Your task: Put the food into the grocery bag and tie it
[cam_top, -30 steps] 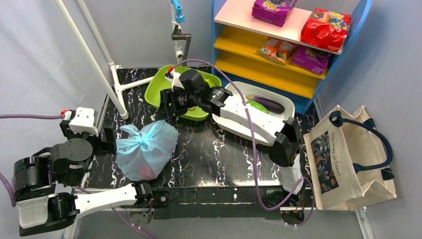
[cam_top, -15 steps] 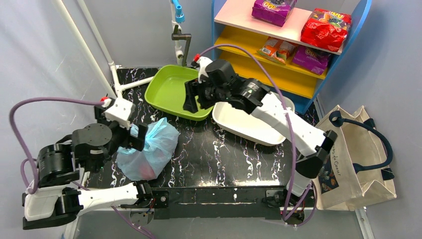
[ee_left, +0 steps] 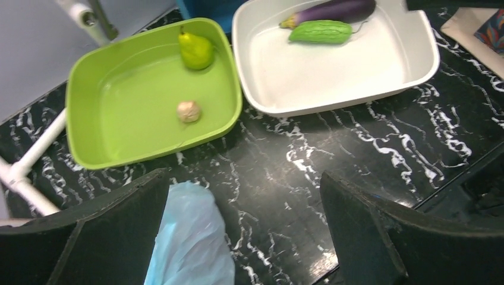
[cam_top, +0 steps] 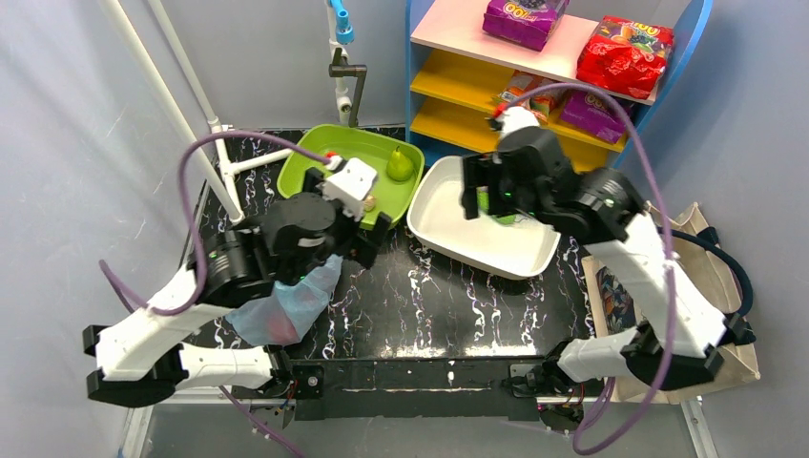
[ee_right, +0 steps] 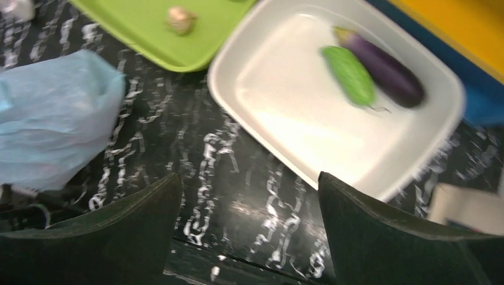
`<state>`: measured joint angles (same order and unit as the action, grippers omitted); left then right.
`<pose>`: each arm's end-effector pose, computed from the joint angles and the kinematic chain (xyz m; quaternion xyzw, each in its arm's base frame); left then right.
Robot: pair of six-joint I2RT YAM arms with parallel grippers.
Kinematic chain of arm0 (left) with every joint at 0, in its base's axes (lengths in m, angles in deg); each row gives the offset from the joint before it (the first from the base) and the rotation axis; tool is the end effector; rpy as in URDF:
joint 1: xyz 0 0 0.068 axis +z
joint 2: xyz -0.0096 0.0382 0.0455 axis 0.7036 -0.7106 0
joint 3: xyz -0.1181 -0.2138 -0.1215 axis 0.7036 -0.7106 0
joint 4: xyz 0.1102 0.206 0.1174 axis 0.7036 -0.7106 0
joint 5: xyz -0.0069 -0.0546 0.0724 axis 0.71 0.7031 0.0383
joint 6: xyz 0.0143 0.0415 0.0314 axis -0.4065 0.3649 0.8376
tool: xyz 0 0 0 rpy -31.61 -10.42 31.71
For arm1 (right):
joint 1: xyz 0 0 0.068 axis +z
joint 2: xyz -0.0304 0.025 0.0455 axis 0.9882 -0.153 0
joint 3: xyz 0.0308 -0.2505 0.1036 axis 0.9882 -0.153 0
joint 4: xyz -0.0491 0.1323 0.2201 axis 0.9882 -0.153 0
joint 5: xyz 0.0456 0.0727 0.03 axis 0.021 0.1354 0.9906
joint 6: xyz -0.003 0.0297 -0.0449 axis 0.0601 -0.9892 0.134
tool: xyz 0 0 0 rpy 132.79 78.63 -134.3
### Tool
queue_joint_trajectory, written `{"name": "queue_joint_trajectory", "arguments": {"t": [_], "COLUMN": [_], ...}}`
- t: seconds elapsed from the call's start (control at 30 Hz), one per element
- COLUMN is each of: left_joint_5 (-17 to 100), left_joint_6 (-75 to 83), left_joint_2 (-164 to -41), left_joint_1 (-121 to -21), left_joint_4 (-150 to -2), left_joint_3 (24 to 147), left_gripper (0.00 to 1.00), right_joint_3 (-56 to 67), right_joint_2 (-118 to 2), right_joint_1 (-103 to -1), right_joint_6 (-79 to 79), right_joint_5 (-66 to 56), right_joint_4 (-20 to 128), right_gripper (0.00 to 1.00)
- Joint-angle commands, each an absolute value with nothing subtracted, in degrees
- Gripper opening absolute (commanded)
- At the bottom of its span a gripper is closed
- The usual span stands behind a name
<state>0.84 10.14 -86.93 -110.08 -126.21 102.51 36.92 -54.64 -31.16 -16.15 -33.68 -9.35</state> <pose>0.0875 -0.1453 0.4811 0.2505 0.7557 -0.1406 0.5886 0.1617 0.1726 0.4823 -0.1207 0.8671 0.1367 0.4636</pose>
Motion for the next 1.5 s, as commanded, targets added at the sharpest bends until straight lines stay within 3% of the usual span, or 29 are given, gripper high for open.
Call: {"name": "queue_joint_trajectory", "arguments": {"t": [0.0, 0.3, 0.57, 0.77, 0.9, 1.03, 1.3, 1.47], "left_joint_5": [4.84, 10.92, 13.73, 14.24, 14.17, 13.92, 14.73, 17.65], "left_joint_6": [8.80, 4.84, -1.59, -4.19, -5.47, -6.49, -6.78, -5.31], "left_joint_2": [-92.38, -98.09, -97.52, -96.56, -95.86, -95.38, -93.60, -94.84], "left_joint_1": [-110.02, -110.00, -110.31, -111.11, -111.57, -112.08, -112.22, -112.22], "left_joint_4": [-120.04, -117.71, -117.84, -118.55, -118.87, -119.92, -120.16, -120.42], "left_joint_3": [106.58, 108.94, 106.49, 105.56, 104.77, 104.95, 102.66, 102.99], "left_gripper": [0.98, 0.98, 0.98, 0.98, 0.98, 0.98, 0.98, 0.98], "right_joint_3": [34.71, 19.05, 3.80, 5.21, 12.83, 18.66, 6.94, 2.86], "right_joint_2": [-47.56, -29.77, -18.30, -22.61, -29.75, -33.16, -31.49, -29.66], "right_joint_1": [-33.23, -37.94, -42.97, -56.17, -67.75, -69.95, -74.32, -78.19], "right_joint_6": [-19.59, -29.61, -19.29, -8.33, -5.05, -6.06, -4.57, -3.80], "right_joint_5": [-48.13, -68.40, -68.98, -53.42, -43.38, -45.29, -58.38, -60.43], "right_joint_4": [-21.62, -33.40, -18.26, -9.71, -9.99, -12.38, -9.68, -6.71], "right_gripper": [0.91, 0.92, 0.94, 0.98, 0.98, 0.98, 0.98, 0.98]}}
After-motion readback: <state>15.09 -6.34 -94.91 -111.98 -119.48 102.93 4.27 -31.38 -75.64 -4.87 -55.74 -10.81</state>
